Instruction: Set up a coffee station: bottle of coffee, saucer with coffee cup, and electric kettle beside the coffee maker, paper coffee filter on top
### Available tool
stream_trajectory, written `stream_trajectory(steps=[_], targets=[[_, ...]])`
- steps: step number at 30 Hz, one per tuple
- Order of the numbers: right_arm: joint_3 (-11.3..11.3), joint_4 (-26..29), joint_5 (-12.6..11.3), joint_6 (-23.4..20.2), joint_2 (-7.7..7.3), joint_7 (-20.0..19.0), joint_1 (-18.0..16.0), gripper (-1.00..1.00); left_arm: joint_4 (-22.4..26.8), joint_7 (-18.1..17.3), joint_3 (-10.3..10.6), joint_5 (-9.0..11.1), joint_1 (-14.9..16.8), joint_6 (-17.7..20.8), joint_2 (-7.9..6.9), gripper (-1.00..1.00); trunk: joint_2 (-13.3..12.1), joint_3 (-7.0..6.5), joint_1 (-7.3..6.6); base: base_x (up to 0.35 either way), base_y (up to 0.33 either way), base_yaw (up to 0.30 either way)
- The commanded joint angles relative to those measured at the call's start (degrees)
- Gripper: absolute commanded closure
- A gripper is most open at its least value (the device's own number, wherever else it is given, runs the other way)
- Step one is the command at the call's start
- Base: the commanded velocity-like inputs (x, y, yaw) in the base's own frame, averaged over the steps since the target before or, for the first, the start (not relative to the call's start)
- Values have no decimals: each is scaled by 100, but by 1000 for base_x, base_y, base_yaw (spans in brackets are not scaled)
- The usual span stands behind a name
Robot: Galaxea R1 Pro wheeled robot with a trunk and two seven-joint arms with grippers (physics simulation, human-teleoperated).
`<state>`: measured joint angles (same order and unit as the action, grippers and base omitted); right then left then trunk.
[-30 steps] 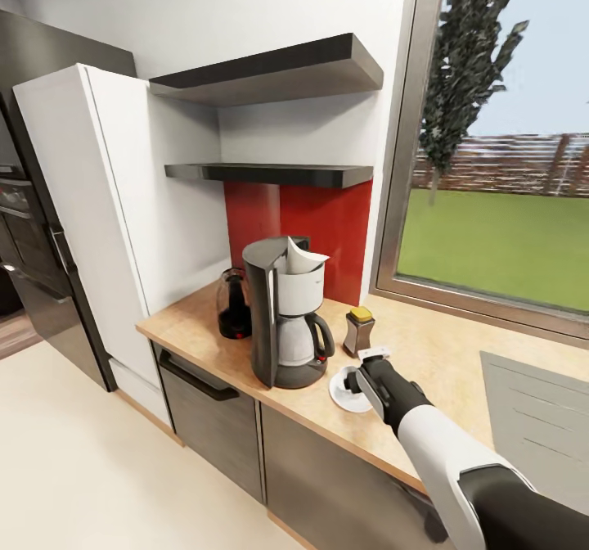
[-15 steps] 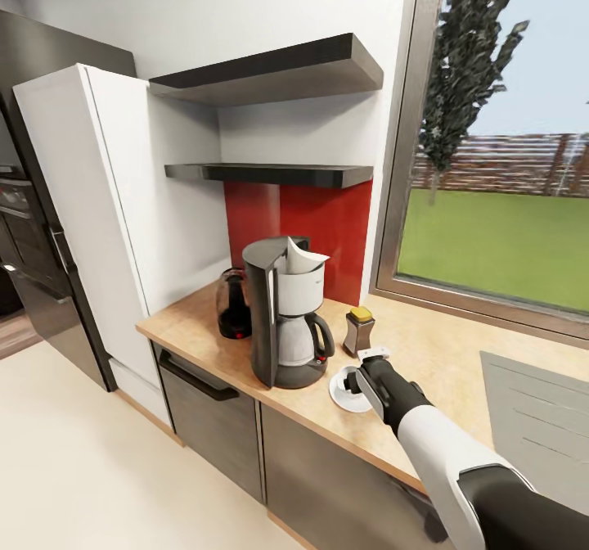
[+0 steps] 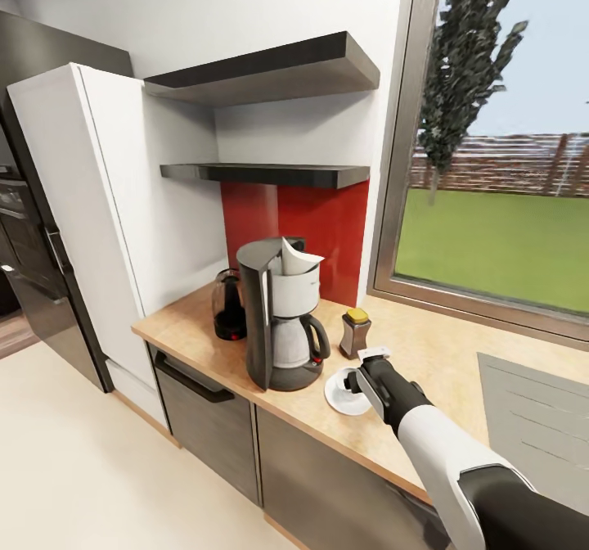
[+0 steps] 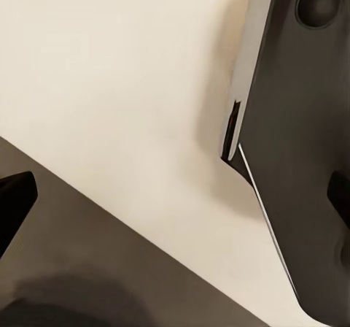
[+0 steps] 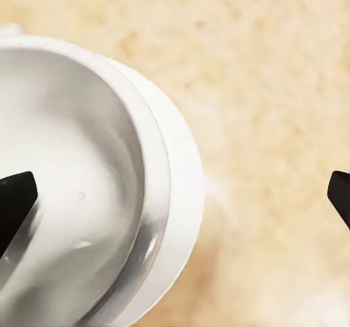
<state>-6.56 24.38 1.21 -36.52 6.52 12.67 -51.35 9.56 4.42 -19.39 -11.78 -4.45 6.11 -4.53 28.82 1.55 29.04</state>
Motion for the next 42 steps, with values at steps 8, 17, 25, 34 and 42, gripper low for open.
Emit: stream_trajectory(steps=[8, 17, 25, 34, 42], targets=[[-30, 20, 11, -39, 2, 14, -4, -100, 21, -3, -38, -61, -3, 39, 4, -100, 10, 1, 3, 0, 0, 0], [-30, 23, 11, -39, -1, 13, -5, -100, 19, -3, -38, -57, -3, 39, 4, -100, 10, -74, 3, 0, 0, 0], [-30, 30, 11, -39, -2, 10, -5, -100, 19, -3, -37, -61, -3, 39, 4, -100, 10, -145, 3, 0, 0, 0], [-30, 35, 11, -39, -2, 7, -4, -100, 22, -3, -38, -60, -3, 39, 9, -100, 10, -225, 3, 0, 0, 0], [-23, 50, 11, -39, -12, 7, -3, -100, 25, -3, -38, -60, -3, 39, 6, -100, 10, -279, 3, 0, 0, 0]])
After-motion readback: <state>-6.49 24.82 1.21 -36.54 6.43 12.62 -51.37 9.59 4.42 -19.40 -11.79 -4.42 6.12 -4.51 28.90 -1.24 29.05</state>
